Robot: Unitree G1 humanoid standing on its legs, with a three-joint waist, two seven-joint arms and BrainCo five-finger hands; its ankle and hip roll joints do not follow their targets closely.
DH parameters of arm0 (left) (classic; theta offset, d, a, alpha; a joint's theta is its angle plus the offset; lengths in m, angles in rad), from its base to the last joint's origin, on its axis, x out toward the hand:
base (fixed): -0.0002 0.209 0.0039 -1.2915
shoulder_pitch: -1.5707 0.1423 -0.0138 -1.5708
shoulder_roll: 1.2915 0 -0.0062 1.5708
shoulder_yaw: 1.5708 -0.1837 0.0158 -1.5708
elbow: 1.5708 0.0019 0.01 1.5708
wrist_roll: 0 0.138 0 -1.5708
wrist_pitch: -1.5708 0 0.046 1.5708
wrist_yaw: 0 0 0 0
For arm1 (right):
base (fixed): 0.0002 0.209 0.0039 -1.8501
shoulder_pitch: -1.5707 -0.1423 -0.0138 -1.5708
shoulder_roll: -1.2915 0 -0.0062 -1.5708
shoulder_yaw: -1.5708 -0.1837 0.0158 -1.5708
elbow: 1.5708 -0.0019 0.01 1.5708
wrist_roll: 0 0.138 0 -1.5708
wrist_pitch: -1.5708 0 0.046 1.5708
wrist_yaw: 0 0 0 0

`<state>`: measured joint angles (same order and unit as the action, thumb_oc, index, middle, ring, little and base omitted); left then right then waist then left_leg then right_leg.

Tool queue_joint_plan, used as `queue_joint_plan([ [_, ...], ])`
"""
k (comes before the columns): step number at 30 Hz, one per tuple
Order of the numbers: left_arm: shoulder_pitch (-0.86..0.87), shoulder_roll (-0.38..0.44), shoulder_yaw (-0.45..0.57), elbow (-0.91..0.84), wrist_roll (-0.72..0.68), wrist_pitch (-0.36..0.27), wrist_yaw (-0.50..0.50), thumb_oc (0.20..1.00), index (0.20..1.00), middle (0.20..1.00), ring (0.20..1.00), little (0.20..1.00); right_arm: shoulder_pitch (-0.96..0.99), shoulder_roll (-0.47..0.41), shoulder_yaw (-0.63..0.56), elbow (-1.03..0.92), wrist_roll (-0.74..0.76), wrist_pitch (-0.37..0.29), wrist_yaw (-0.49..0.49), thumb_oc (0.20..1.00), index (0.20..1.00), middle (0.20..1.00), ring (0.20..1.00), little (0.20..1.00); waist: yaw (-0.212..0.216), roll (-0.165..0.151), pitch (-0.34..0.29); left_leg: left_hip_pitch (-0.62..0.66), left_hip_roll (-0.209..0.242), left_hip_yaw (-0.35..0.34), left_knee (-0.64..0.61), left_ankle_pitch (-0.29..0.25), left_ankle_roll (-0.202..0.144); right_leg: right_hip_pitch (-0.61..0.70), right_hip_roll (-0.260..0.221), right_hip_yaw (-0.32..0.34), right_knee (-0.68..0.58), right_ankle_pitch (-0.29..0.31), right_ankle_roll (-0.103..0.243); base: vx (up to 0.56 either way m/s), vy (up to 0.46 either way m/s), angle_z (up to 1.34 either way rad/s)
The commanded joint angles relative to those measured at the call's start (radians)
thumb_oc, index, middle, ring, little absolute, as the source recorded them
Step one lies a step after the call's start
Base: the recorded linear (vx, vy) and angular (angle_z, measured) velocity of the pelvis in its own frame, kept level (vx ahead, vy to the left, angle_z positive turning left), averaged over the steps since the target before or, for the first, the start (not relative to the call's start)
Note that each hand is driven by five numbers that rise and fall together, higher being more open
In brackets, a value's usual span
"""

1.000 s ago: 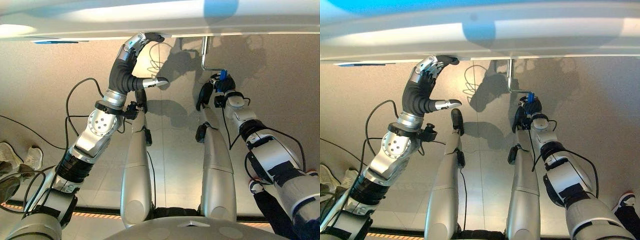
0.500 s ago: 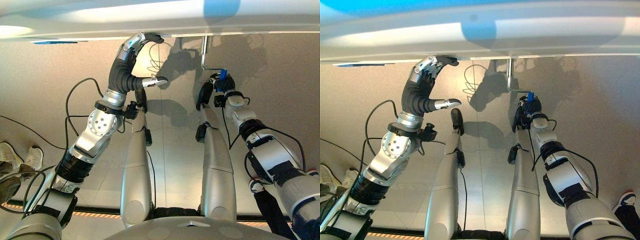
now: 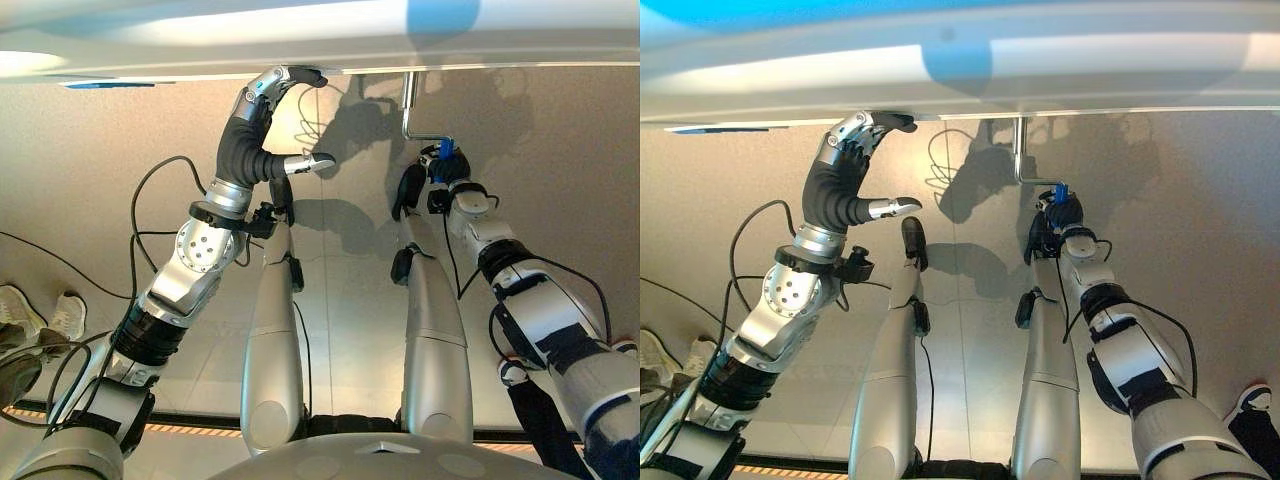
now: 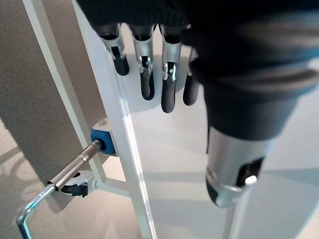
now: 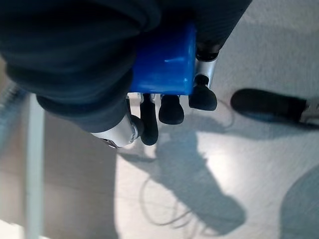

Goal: Raise the hospital bed

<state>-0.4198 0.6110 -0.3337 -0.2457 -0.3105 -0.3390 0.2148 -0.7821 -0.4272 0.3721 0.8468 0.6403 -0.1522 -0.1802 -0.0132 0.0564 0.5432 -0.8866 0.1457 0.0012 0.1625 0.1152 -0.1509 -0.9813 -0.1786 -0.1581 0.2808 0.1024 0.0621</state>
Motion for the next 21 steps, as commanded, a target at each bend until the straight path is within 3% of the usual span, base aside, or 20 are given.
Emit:
queue_joint_plan([
  [1, 0.065, 0.052, 0.09, -0.159, 0.003, -0.077, 0.012, 1.0, 1.0, 1.0, 1.0, 1.0, 0.155, -0.068, -0.062, -0.237, 0.09, -0.112, 0.023, 0.2, 0.2, 0.2, 0.2, 0.2, -0.002, -0.06, -0.023, 0.016, -0.007, 0.024, 0.058, -0.038, 0.028, 0.077, -0.006, 0.018, -0.012, -0.044, 0.093, 0.0, 0.0, 0.0],
  [7, 0.14, 0.107, 0.161, -0.201, -0.004, -0.087, -0.01, 1.0, 1.0, 1.0, 1.0, 1.0, 0.456, -0.149, -0.22, -0.662, 0.255, -0.207, 0.135, 0.2, 0.2, 0.2, 0.2, 0.2, -0.032, -0.089, -0.023, 0.023, -0.005, 0.019, 0.045, -0.028, 0.028, 0.079, -0.005, 0.019, -0.011, -0.039, 0.098, 0.0, -0.015, -0.04],
  [11, 0.19, 0.152, 0.206, -0.239, 0.018, -0.076, -0.027, 1.0, 1.0, 1.0, 1.0, 1.0, 0.565, -0.204, -0.249, -0.88, 0.327, -0.206, 0.228, 0.2, 0.2, 0.2, 0.2, 0.2, -0.04, -0.096, -0.023, 0.025, -0.005, 0.018, 0.047, -0.027, 0.026, 0.086, -0.008, 0.012, -0.009, -0.039, 0.101, 0.0, -0.006, 0.04],
  [17, 0.234, 0.173, 0.238, -0.281, -0.004, -0.078, -0.047, 1.0, 1.0, 1.0, 1.0, 1.0, 0.571, -0.288, -0.192, -1.084, 0.447, -0.188, 0.317, 0.2, 0.2, 0.2, 0.2, 0.2, -0.034, -0.106, -0.023, 0.031, -0.003, 0.01, 0.05, -0.024, 0.02, 0.106, -0.01, 0.001, -0.01, -0.034, 0.104, 0.0, 0.008, 0.04],
  [21, 0.223, 0.152, 0.216, -0.31, -0.074, -0.086, -0.075, 1.0, 1.0, 1.0, 1.0, 1.0, 0.477, -0.331, -0.079, -1.164, 0.492, -0.158, 0.372, 0.2, 0.2, 0.2, 0.2, 0.2, -0.02, -0.106, -0.023, 0.03, -0.008, 0.0, 0.051, -0.024, 0.022, 0.12, -0.017, -0.011, -0.012, -0.031, 0.106, 0.02, 0.008, 0.02],
])
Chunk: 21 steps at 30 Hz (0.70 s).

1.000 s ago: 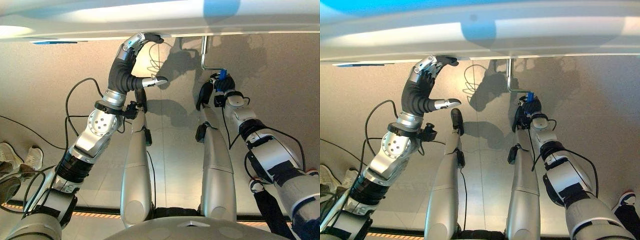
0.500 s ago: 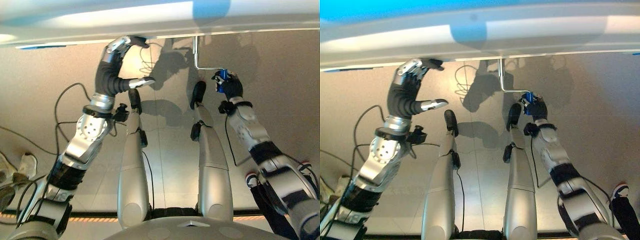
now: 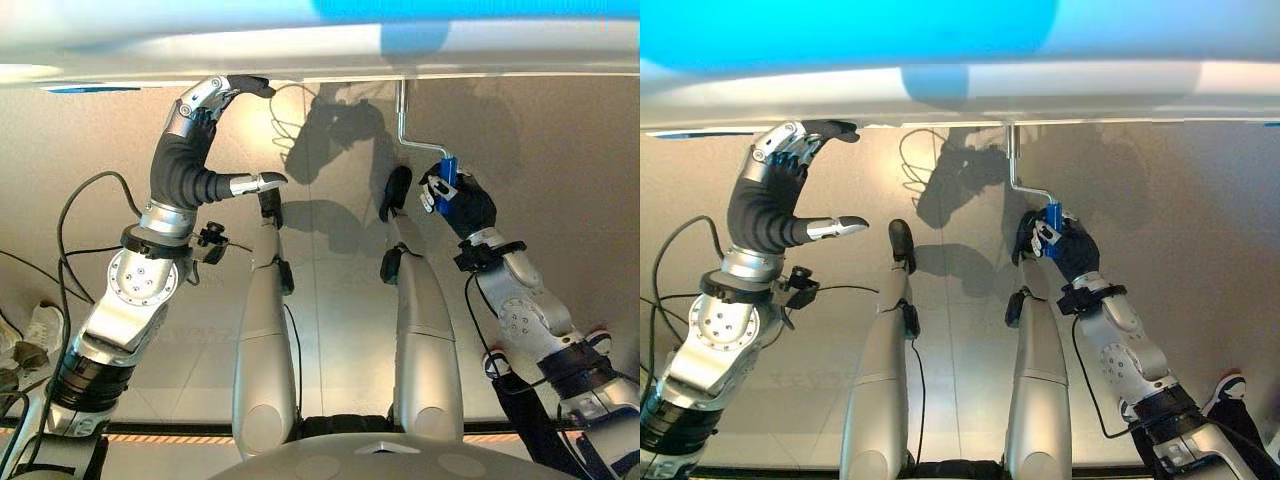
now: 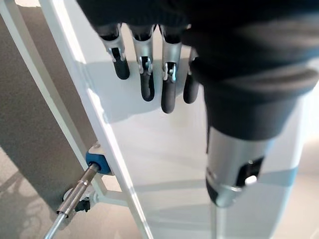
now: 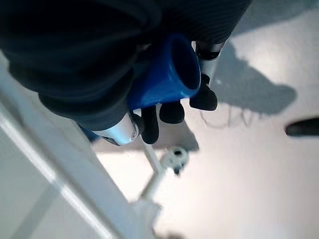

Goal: Raise the hospital bed

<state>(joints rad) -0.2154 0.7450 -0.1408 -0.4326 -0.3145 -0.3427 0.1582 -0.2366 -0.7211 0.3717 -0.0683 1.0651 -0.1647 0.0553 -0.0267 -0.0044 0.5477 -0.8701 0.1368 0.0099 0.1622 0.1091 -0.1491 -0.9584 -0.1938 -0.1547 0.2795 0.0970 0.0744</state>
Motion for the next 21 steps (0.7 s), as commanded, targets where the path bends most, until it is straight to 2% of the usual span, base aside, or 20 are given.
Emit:
queue_joint_plan([
  [1, 0.015, 0.001, -0.004, -0.127, -0.107, -0.088, -0.03, 1.0, 1.0, 1.0, 1.0, 1.0, -0.106, -0.029, -0.019, -0.25, 0.07, -0.131, 0.141, 0.2, 0.2, 0.2, 0.2, 0.2, 0.006, -0.041, -0.028, 0.046, 0.001, -0.017, 0.058, -0.051, 0.016, 0.131, -0.002, -0.011, 0.001, -0.056, 0.102, 0.01, 0.017, 0.1],
  [2, -0.019, -0.015, -0.017, -0.126, -0.145, -0.093, -0.042, 1.0, 1.0, 1.0, 1.0, 1.0, -0.187, -0.009, 0.039, -0.234, 0.059, -0.121, 0.134, 0.2, 0.2, 0.2, 0.2, 0.2, 0.009, -0.039, -0.028, 0.008, -0.004, -0.016, 0.054, -0.018, 0.022, 0.101, -0.006, -0.019, -0.009, -0.024, 0.093, 0.07, 0.006, 0.09],
  [3, -0.026, -0.031, -0.045, -0.119, -0.166, -0.089, -0.045, 1.0, 1.0, 1.0, 1.0, 1.0, -0.226, 0.018, 0.092, -0.221, 0.057, -0.108, 0.132, 0.2, 0.2, 0.2, 0.2, 0.2, 0.021, -0.034, -0.028, 0.041, -0.003, -0.024, 0.06, -0.052, 0.018, 0.132, -0.007, -0.017, 0.002, -0.055, 0.101, -0.05, 0.01, 0.1],
  [4, -0.057, -0.044, -0.051, -0.116, -0.187, -0.091, -0.052, 1.0, 1.0, 1.0, 1.0, 1.0, -0.301, 0.041, 0.135, -0.194, 0.05, -0.101, 0.126, 0.2, 0.2, 0.2, 0.2, 0.2, 0.026, -0.03, -0.028, 0.002, -0.008, -0.022, 0.057, -0.02, 0.025, 0.101, -0.011, -0.025, -0.009, -0.023, 0.092, 0.01, -0.003, 0.06],
  [7, -0.119, -0.099, -0.108, -0.095, -0.224, -0.089, -0.055, 1.0, 1.0, 1.0, 1.0, 1.0, -0.485, 0.153, 0.244, -0.065, -0.005, -0.075, 0.093, 0.2, 0.2, 0.2, 0.2, 0.2, 0.064, -0.008, -0.028, -0.012, -0.018, -0.034, 0.062, -0.021, 0.029, 0.103, -0.017, -0.037, -0.011, -0.022, 0.092, -0.01, 0.003, 0.08],
  [8, -0.148, -0.137, -0.132, -0.072, -0.242, -0.089, -0.05, 1.0, 1.0, 1.0, 1.0, 1.0, -0.592, 0.244, 0.271, 0.066, -0.051, -0.064, 0.066, 0.2, 0.2, 0.2, 0.2, 0.2, 0.092, 0.013, -0.028, -0.021, -0.026, -0.041, 0.064, -0.024, 0.031, 0.103, -0.025, -0.045, -0.013, -0.021, 0.092, 0.02, 0.011, 0.06],
  [11, -0.152, -0.153, -0.131, -0.064, -0.248, -0.089, -0.053, 1.0, 1.0, 1.0, 1.0, 1.0, -0.676, 0.317, 0.277, 0.192, -0.119, -0.065, 0.038, 0.2, 0.2, 0.2, 0.2, 0.2, 0.113, 0.027, -0.028, -0.032, -0.031, -0.048, 0.073, -0.028, 0.034, 0.1, -0.029, -0.05, -0.011, -0.021, 0.091, 0.02, 0.022, 0.04],
  [13, -0.155, -0.166, -0.142, -0.067, -0.255, -0.095, -0.055, 1.0, 1.0, 1.0, 1.0, 1.0, -0.748, 0.405, 0.27, 0.364, -0.152, -0.061, 0.004, 0.2, 0.2, 0.2, 0.2, 0.2, 0.14, 0.046, -0.028, -0.04, -0.039, -0.051, 0.083, -0.033, 0.037, 0.102, -0.035, -0.054, -0.012, -0.02, 0.092, 0.02, 0.061, 0.04],
  [14, -0.157, -0.174, -0.149, -0.07, -0.269, -0.098, -0.059, 1.0, 1.0, 1.0, 1.0, 1.0, -0.796, 0.465, 0.261, 0.514, -0.195, -0.049, -0.029, 0.2, 0.2, 0.2, 0.2, 0.2, 0.16, 0.062, -0.028, -0.052, -0.044, -0.053, 0.094, -0.038, 0.04, 0.097, -0.039, -0.054, -0.009, -0.021, 0.092, 0.02, 0.063, 0.03],
  [16, -0.164, -0.175, -0.152, -0.068, -0.274, -0.1, -0.061, 1.0, 1.0, 1.0, 1.0, 1.0, -0.82, 0.482, 0.26, 0.56, -0.211, -0.046, -0.028, 0.2, 0.2, 0.2, 0.2, 0.2, 0.167, 0.066, -0.028, -0.056, -0.046, -0.055, 0.097, -0.04, 0.04, 0.096, -0.04, -0.055, -0.008, -0.022, 0.092, 0.02, 0.04, 0.03],
  [17, -0.174, -0.183, -0.165, -0.061, -0.274, -0.104, -0.06, 1.0, 1.0, 1.0, 1.0, 1.0, -0.838, 0.506, 0.255, 0.681, -0.232, -0.025, -0.036, 0.2, 0.2, 0.2, 0.2, 0.2, 0.177, 0.076, -0.028, -0.061, -0.051, -0.058, 0.099, -0.042, 0.042, 0.094, -0.042, -0.055, -0.008, -0.023, 0.092, 0.01, 0.028, 0.04],
  [18, -0.175, -0.183, -0.165, -0.061, -0.274, -0.104, -0.06, 1.0, 1.0, 1.0, 1.0, 1.0, -0.84, 0.507, 0.255, 0.683, -0.232, -0.026, -0.035, 0.2, 0.2, 0.2, 0.2, 0.2, 0.177, 0.076, -0.028, -0.062, -0.051, -0.059, 0.099, -0.042, 0.042, 0.094, -0.042, -0.055, -0.008, -0.023, 0.092, 0.03, 0.046, 0.07],
  [19, -0.186, -0.18, -0.176, -0.058, -0.275, -0.107, -0.06, 1.0, 1.0, 1.0, 1.0, 1.0, -0.863, 0.515, 0.245, 0.821, -0.264, -0.01, -0.054, 0.2, 0.2, 0.2, 0.2, 0.2, 0.187, 0.089, -0.028, -0.073, -0.054, -0.061, 0.105, -0.042, 0.041, 0.09, -0.045, -0.054, -0.008, -0.025, 0.092, 0.01, 0.018, 0.05],
  [21, -0.192, -0.177, -0.18, -0.059, -0.273, -0.107, -0.059, 1.0, 1.0, 1.0, 1.0, 1.0, -0.871, 0.522, 0.223, 0.899, -0.26, -0.005, -0.068, 0.2, 0.2, 0.2, 0.2, 0.2, 0.192, 0.097, -0.028, -0.076, -0.055, -0.062, 0.105, -0.043, 0.041, 0.087, -0.045, -0.054, -0.007, -0.027, 0.092, 0.01, 0.014, 0.02],
])
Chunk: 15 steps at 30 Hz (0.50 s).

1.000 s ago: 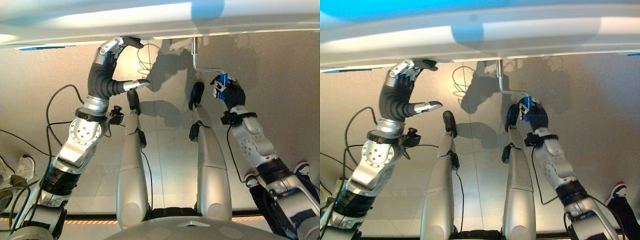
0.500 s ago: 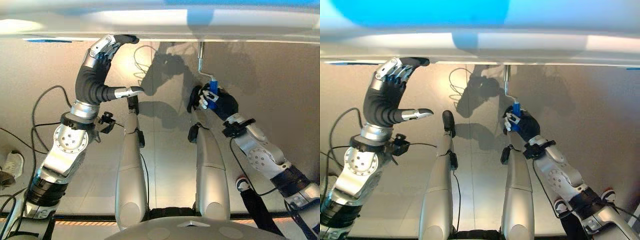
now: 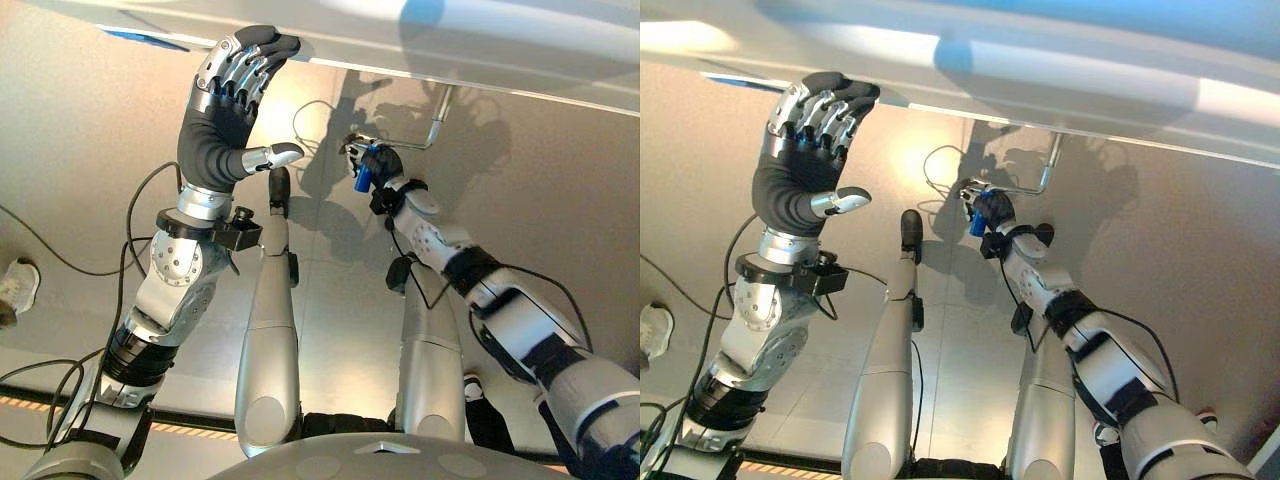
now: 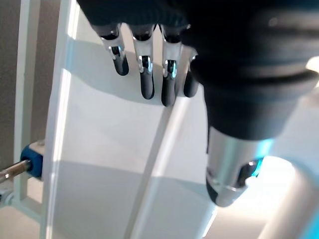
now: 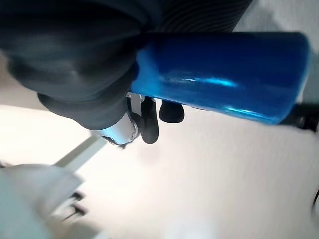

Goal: Raise the hospital bed

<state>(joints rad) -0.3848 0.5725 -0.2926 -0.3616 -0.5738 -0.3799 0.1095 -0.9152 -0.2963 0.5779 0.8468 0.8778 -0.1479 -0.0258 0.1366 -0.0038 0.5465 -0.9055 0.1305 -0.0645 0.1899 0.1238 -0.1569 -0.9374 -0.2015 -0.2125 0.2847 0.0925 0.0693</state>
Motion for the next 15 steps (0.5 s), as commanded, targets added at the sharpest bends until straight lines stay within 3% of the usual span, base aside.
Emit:
queue_joint_plan([
  [1, -0.027, -0.003, -0.03, -0.13, -0.015, -0.072, -0.011, 1.0, 1.0, 1.0, 1.0, 1.0, -0.207, 0.099, 0.005, 0.073, -0.099, -0.006, 0.012, 0.2, 0.2, 0.2, 0.2, 0.2, 0.035, 0.105, -0.026, -0.043, -0.05, 0.015, 0.081, -0.059, 0.051, 0.061, -0.039, 0.005, -0.011, -0.024, 0.096, 0.02, 0.033, 0.01],
  [4, -0.047, 0.002, -0.044, -0.118, -0.007, -0.07, -0.005, 1.0, 1.0, 1.0, 1.0, 1.0, -0.223, 0.065, -0.037, 0.268, -0.187, 0.028, -0.021, 0.2, 0.2, 0.2, 0.2, 0.2, 0.045, 0.124, -0.026, -0.047, -0.052, 0.02, 0.086, -0.065, 0.055, 0.047, -0.037, 0.016, -0.002, -0.031, 0.095, 0.02, 0.028, 0.04],
  [6, -0.062, -0.006, -0.064, -0.112, -0.002, -0.06, -0.022, 1.0, 1.0, 1.0, 1.0, 1.0, -0.208, -0.028, -0.107, 0.39, -0.227, 0.055, -0.045, 0.2, 0.2, 0.2, 0.2, 0.2, 0.041, 0.143, -0.026, -0.05, -0.052, 0.027, 0.093, -0.069, 0.057, 0.033, -0.035, 0.024, 0.012, -0.041, 0.094, 0.02, 0.039, 0.07],
  [10, -0.075, -0.006, -0.08, -0.112, 0.006, -0.051, -0.041, 1.0, 1.0, 1.0, 1.0, 1.0, -0.161, -0.127, -0.182, 0.479, -0.251, 0.076, -0.053, 0.2, 0.2, 0.2, 0.2, 0.2, 0.034, 0.156, -0.026, -0.054, -0.049, 0.034, 0.101, -0.074, 0.058, 0.014, -0.03, 0.036, 0.024, -0.047, 0.095, 0.01, 0.012, 0.02],
  [11, -0.084, 0.012, -0.082, -0.109, 0.018, -0.049, -0.048, 1.0, 1.0, 1.0, 1.0, 1.0, -0.127, -0.197, -0.225, 0.517, -0.247, 0.086, -0.06, 0.2, 0.2, 0.2, 0.2, 0.2, 0.02, 0.156, -0.026, -0.054, -0.046, 0.04, 0.105, -0.075, 0.057, 0.005, -0.024, 0.044, 0.028, -0.048, 0.097, 0.0, 0.0, 0.0],
  [15, -0.084, 0.033, -0.082, -0.111, 0.02, -0.043, -0.059, 1.0, 1.0, 1.0, 1.0, 1.0, -0.072, -0.28, -0.283, 0.539, -0.216, 0.083, -0.067, 0.2, 0.2, 0.2, 0.2, 0.2, 0.003, 0.152, -0.026, -0.052, -0.037, 0.051, 0.108, -0.078, 0.057, -0.011, -0.014, 0.059, 0.036, -0.051, 0.098, 0.0, -0.03, -0.03],
])
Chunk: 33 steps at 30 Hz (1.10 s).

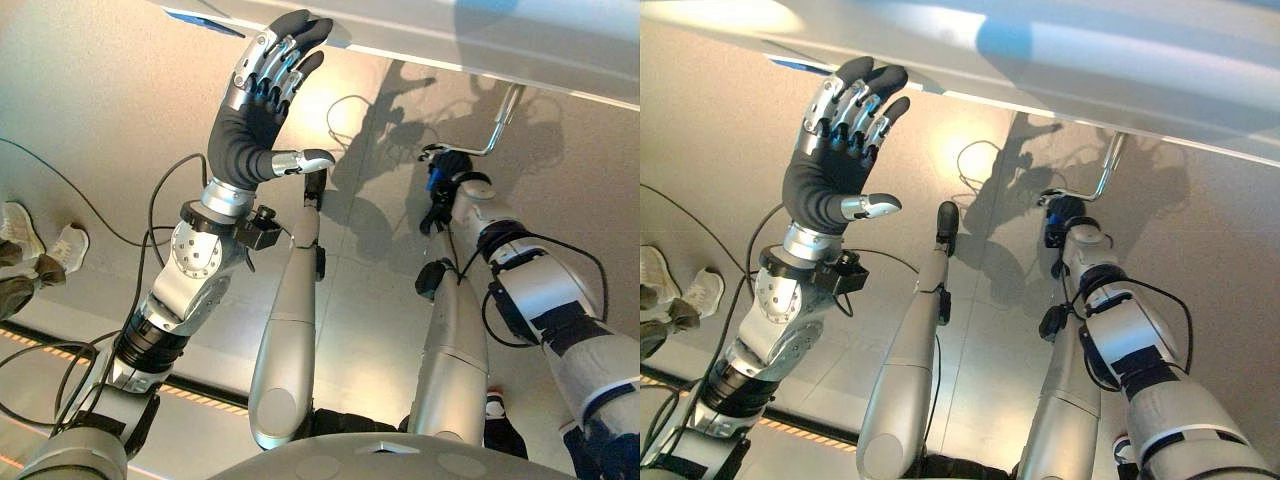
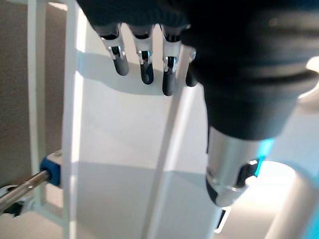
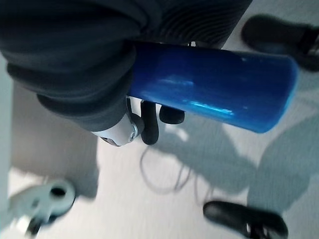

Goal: Raise the hospital bed

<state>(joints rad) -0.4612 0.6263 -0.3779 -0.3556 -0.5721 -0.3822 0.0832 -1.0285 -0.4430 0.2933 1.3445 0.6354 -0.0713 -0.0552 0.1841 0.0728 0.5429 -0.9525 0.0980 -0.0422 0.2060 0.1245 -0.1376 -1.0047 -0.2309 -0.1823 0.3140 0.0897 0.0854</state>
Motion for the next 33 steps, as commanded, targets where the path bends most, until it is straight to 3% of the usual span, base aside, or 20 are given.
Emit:
queue_joint_plan([
  [1, -0.002, -0.009, 0.01, -0.117, 0.012, -0.042, -0.039, 1.0, 1.0, 1.0, 1.0, 1.0, 0.087, -0.184, -0.033, 0.049, 0.051, -0.001, -0.044, 0.2, 0.2, 0.2, 0.2, 0.2, -0.059, 0.071, -0.023, -0.001, 0.0, 0.035, 0.09, -0.08, 0.037, 0.05, 0.02, 0.038, 0.009, -0.05, 0.082, 0.0, -0.016, -0.06],
  [9, 0.017, 0.031, 0.026, -0.113, -0.007, -0.048, -0.056, 1.0, 1.0, 1.0, 1.0, 1.0, 0.222, -0.315, -0.15, 0.07, 0.138, -0.026, -0.057, 0.2, 0.2, 0.2, 0.2, 0.2, -0.109, 0.049, -0.023, 0.025, 0.016, 0.058, 0.08, -0.083, 0.033, 0.037, 0.036, 0.064, 0.018, -0.052, 0.082, 0.0, -0.033, -0.07],
  [12, 0.048, 0.031, 0.062, -0.113, -0.007, -0.055, -0.059, 1.0, 1.0, 1.0, 1.0, 1.0, 0.288, -0.33, -0.194, -0.025, 0.229, -0.078, -0.051, 0.2, 0.2, 0.2, 0.2, 0.2, -0.136, 0.028, -0.023, 0.036, 0.024, 0.071, 0.073, -0.08, 0.028, 0.034, 0.042, 0.072, 0.016, -0.051, 0.082, 0.0, 0.0, 0.0],
  [13, 0.078, 0.026, 0.093, -0.118, -0.004, -0.053, -0.058, 1.0, 1.0, 1.0, 1.0, 1.0, 0.363, -0.312, -0.215, -0.156, 0.291, -0.13, -0.037, 0.2, 0.2, 0.2, 0.2, 0.2, -0.163, 0.004, -0.023, 0.041, 0.029, 0.077, 0.068, -0.079, 0.026, 0.03, 0.05, 0.079, 0.013, -0.048, 0.08, 0.0, -0.012, -0.05],
  [14, 0.082, 0.028, 0.093, -0.12, -0.004, -0.052, -0.059, 1.0, 1.0, 1.0, 1.0, 1.0, 0.373, -0.309, -0.219, -0.166, 0.29, -0.13, -0.041, 0.2, 0.2, 0.2, 0.2, 0.2, -0.163, 0.001, -0.023, 0.044, 0.029, 0.079, 0.067, -0.079, 0.026, 0.031, 0.05, 0.081, 0.014, -0.049, 0.081, 0.02, -0.014, -0.06],
  [16, 0.13, 0.022, 0.144, -0.13, 0.008, -0.051, -0.052, 1.0, 1.0, 1.0, 1.0, 1.0, 0.512, -0.276, -0.257, -0.432, 0.311, -0.201, -0.048, 0.2, 0.2, 0.2, 0.2, 0.2, -0.193, -0.031, -0.023, 0.048, 0.033, 0.087, 0.062, -0.077, 0.025, 0.026, 0.056, 0.089, 0.014, -0.047, 0.08, 0.01, -0.04, -0.09],
  [17, 0.173, 0.027, 0.181, -0.142, 0.026, -0.052, -0.043, 1.0, 1.0, 1.0, 1.0, 1.0, 0.641, -0.242, -0.293, -0.7, 0.317, -0.262, -0.038, 0.2, 0.2, 0.2, 0.2, 0.2, -0.218, -0.058, -0.023, 0.064, 0.034, 0.09, 0.048, -0.079, 0.024, 0.035, 0.059, 0.091, 0.013, -0.051, 0.084, -0.02, -0.052, -0.14],
  [18, 0.168, 0.028, 0.182, -0.142, 0.027, -0.051, -0.042, 1.0, 1.0, 1.0, 1.0, 1.0, 0.64, -0.24, -0.297, -0.706, 0.314, -0.261, -0.042, 0.2, 0.2, 0.2, 0.2, 0.2, -0.218, -0.059, -0.023, 0.057, 0.033, 0.09, 0.046, -0.071, 0.024, 0.028, 0.059, 0.092, 0.01, -0.044, 0.083, -0.01, -0.065, -0.2],
  [19, 0.19, 0.034, 0.225, -0.156, 0.034, -0.052, -0.036, 1.0, 1.0, 1.0, 1.0, 1.0, 0.733, -0.208, -0.347, -0.905, 0.325, -0.32, -0.026, 0.2, 0.2, 0.2, 0.2, 0.2, -0.237, -0.076, -0.023, 0.058, 0.033, 0.091, 0.036, -0.069, 0.024, 0.029, 0.057, 0.091, 0.005, -0.041, 0.085, -0.02, -0.033, -0.18],
  [20, 0.191, 0.035, 0.224, -0.157, 0.033, -0.052, -0.036, 1.0, 1.0, 1.0, 1.0, 1.0, 0.741, -0.205, -0.351, -0.915, 0.321, -0.319, -0.031, 0.2, 0.2, 0.2, 0.2, 0.2, -0.237, -0.077, -0.023, 0.058, 0.032, 0.091, 0.035, -0.068, 0.024, 0.029, 0.056, 0.091, 0.005, -0.04, 0.085, -0.02, -0.056, -0.18],
  [21, 0.212, 0.045, 0.267, -0.173, 0.03, -0.052, -0.031, 1.0, 1.0, 1.0, 1.0, 1.0, 0.821, -0.187, -0.379, -1.128, 0.334, -0.354, 0.018, 0.2, 0.2, 0.2, 0.2, 0.2, -0.25, -0.089, -0.023, 0.054, 0.032, 0.091, 0.036, -0.067, 0.022, 0.028, 0.056, 0.088, 0.005, -0.039, 0.084, -0.01, -0.023, -0.11],
  [22, 0.215, 0.045, 0.267, -0.176, 0.029, -0.051, -0.031, 1.0, 1.0, 1.0, 1.0, 1.0, 0.828, -0.185, -0.381, -1.135, 0.333, -0.353, 0.016, 0.2, 0.2, 0.2, 0.2, 0.2, -0.25, -0.089, -0.023, 0.055, 0.031, 0.091, 0.036, -0.067, 0.022, 0.029, 0.055, 0.088, 0.006, -0.039, 0.084, 0.0, -0.029, -0.08],
  [24, 0.272, 0.055, 0.319, -0.216, 0.021, -0.047, -0.031, 1.0, 1.0, 1.0, 1.0, 1.0, 0.922, -0.163, -0.388, -1.379, 0.396, -0.368, 0.106, 0.2, 0.2, 0.2, 0.2, 0.2, -0.261, -0.104, -0.023, 0.06, 0.032, 0.088, 0.046, -0.076, 0.02, 0.042, 0.056, 0.086, 0.006, -0.045, 0.084, 0.0, -0.009, -0.02],
  [26, 0.297, 0.063, 0.347, -0.232, 0.022, -0.045, -0.031, 1.0, 1.0, 1.0, 1.0, 1.0, 0.96, -0.157, -0.388, -1.484, 0.402, -0.365, 0.129, 0.2, 0.2, 0.2, 0.2, 0.2, -0.265, -0.109, -0.023, 0.057, 0.032, 0.088, 0.049, -0.076, 0.02, 0.044, 0.056, 0.085, 0.005, -0.044, 0.084, -0.01, -0.005, 0.02],
  [29, 0.339, 0.077, 0.37, -0.254, 0.012, -0.038, -0.038, 1.0, 1.0, 1.0, 1.0, 1.0, 0.993, -0.164, -0.352, -1.595, 0.465, -0.344, 0.192, 0.2, 0.2, 0.2, 0.2, 0.2, -0.266, -0.117, -0.023, 0.078, 0.031, 0.076, 0.056, -0.099, 0.014, 0.072, 0.055, 0.08, 0.01, -0.063, 0.091, 0.03, -0.007, 0.06],
  [30, 0.344, 0.092, 0.391, -0.266, 0.011, -0.038, -0.043, 1.0, 1.0, 1.0, 1.0, 1.0, 0.986, -0.184, -0.337, -1.649, 0.496, -0.335, 0.219, 0.2, 0.2, 0.2, 0.2, 0.2, -0.264, -0.121, -0.023, 0.049, 0.031, 0.083, 0.052, -0.07, 0.019, 0.05, 0.055, 0.073, -0.001, -0.034, 0.085, 0.0, -0.003, 0.07],
  [31, 0.355, 0.091, 0.387, -0.264, 0.01, -0.037, -0.043, 1.0, 1.0, 1.0, 1.0, 1.0, 0.995, -0.184, -0.331, -1.646, 0.497, -0.334, 0.219, 0.2, 0.2, 0.2, 0.2, 0.2, -0.263, -0.12, -0.023, 0.078, 0.032, 0.075, 0.057, -0.099, 0.014, 0.078, 0.056, 0.077, 0.008, -0.061, 0.092, -0.01, 0.006, 0.06],
  [33, 0.347, 0.105, 0.393, -0.275, 0.005, -0.044, -0.054, 1.0, 1.0, 1.0, 1.0, 1.0, 0.975, -0.212, -0.306, -1.684, 0.548, -0.318, 0.263, 0.2, 0.2, 0.2, 0.2, 0.2, -0.259, -0.124, -0.023, 0.048, 0.03, 0.079, 0.054, -0.07, 0.019, 0.056, 0.053, 0.067, -0.004, -0.031, 0.085, 0.0, 0.002, 0.04],
])
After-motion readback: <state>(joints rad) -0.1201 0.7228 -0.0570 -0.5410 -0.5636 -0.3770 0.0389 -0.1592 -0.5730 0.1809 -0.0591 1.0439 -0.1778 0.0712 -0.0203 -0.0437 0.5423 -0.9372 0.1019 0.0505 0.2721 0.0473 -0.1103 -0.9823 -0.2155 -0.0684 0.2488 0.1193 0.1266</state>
